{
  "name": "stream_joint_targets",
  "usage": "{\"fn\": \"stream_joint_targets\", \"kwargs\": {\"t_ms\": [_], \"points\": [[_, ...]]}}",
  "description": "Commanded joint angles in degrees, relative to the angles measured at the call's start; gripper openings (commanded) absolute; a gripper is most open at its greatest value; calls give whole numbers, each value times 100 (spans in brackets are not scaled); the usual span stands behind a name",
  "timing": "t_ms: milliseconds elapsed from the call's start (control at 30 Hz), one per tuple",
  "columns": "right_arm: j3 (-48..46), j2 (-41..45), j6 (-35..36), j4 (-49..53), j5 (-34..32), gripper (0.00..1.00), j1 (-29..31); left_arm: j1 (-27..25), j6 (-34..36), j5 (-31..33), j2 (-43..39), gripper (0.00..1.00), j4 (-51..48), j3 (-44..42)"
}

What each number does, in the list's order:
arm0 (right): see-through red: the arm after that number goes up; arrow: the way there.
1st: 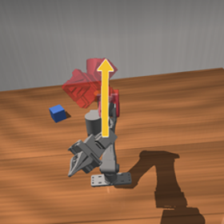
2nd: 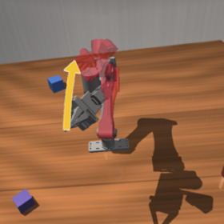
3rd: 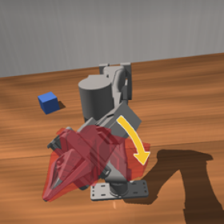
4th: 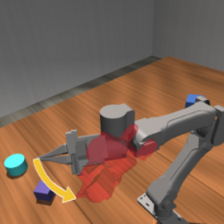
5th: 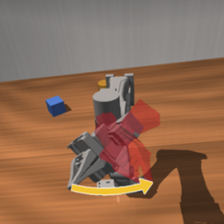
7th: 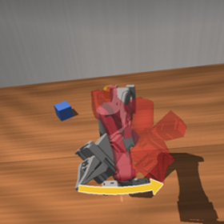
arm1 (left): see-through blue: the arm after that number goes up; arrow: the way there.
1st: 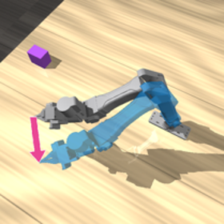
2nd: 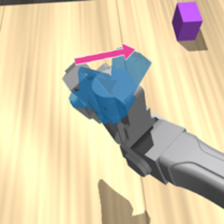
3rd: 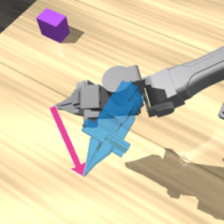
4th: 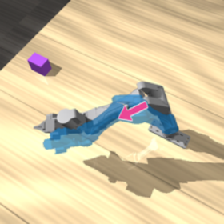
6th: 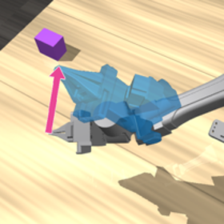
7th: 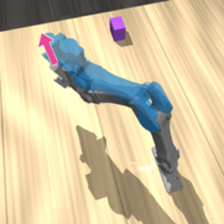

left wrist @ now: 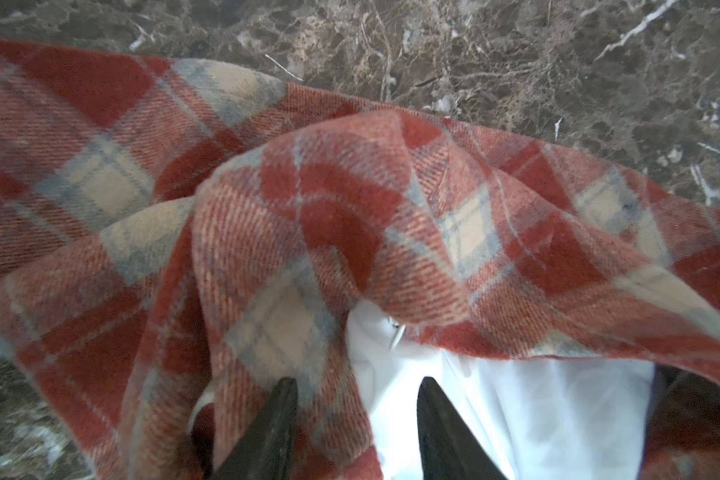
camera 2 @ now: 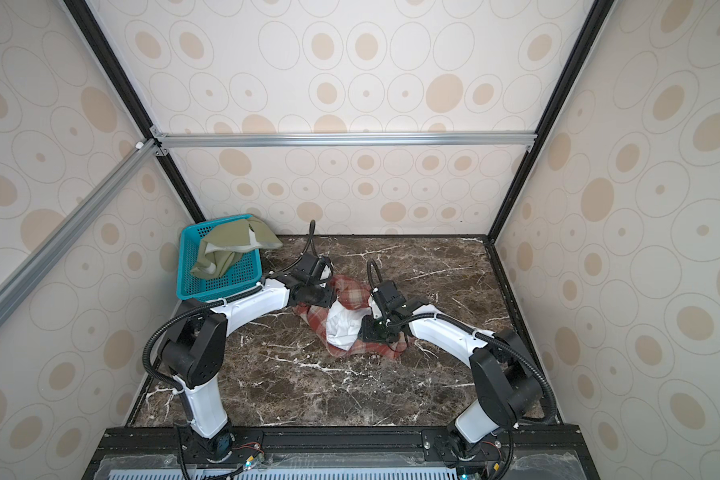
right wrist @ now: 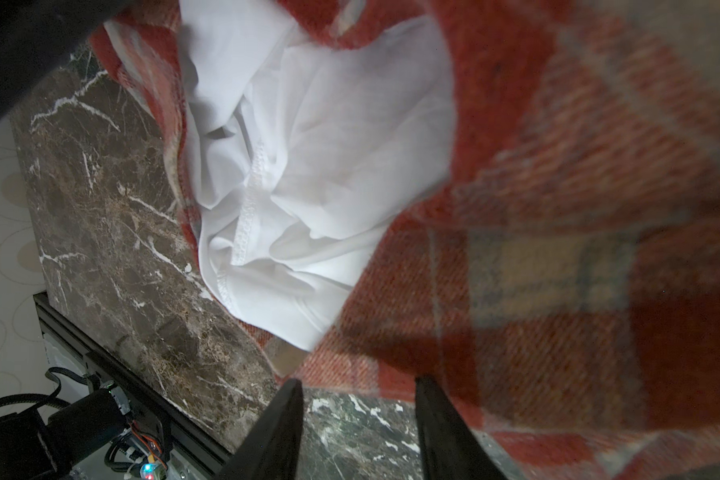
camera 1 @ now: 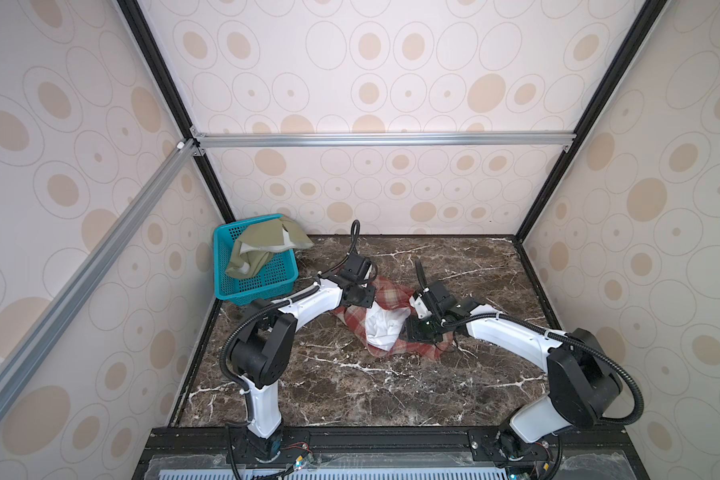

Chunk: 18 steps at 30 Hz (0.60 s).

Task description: Fold and stack the skirts

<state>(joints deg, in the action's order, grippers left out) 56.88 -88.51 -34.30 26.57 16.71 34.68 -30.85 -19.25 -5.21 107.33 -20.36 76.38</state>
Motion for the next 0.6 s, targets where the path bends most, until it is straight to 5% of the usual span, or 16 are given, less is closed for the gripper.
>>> {"fn": "stream_joint_targets", "kwargs": {"t_ms": [0, 167, 567], "points": [[5, 56, -41, 58, -19, 47, 29, 26, 137, 46, 163, 47, 26, 75], [24, -6, -50, 35, 20, 47, 29, 18, 206, 257, 175, 54, -42, -116], [99, -137, -40, 20, 130, 47, 27, 43, 194, 582, -119, 50, -171, -481]]}}
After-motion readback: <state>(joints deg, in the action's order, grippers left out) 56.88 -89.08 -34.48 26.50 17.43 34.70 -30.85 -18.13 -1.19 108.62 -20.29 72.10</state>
